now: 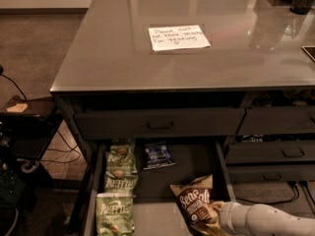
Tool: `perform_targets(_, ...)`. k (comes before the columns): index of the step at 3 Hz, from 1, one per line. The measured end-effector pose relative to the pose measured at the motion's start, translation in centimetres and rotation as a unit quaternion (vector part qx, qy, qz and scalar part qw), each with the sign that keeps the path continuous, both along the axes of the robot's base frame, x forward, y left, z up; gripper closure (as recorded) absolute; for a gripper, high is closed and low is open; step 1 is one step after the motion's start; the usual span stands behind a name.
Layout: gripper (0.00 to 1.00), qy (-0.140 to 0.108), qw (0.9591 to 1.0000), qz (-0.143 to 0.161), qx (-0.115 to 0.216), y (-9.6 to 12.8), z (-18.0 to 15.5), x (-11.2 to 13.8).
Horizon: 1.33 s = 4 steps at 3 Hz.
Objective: Pick brown chip bag from middle drawer and place on counter
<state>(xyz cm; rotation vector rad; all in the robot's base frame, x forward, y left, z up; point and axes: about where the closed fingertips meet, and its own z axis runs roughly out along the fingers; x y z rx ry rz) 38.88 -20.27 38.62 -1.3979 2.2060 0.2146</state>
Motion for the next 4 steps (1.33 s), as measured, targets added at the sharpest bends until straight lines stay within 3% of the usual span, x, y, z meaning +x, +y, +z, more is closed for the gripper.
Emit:
perform_targets(1,0.91,0.008,0.9997,0.0,0.021,0.2,0.3,0.2)
perform_targets(2,1.0,0.011,0.9981,0.006,0.061,1.0,2.1,0.3)
perform_targets(4,1.0,0.003,0.9898,0.033,0.138,3.4,8.4,-1.2)
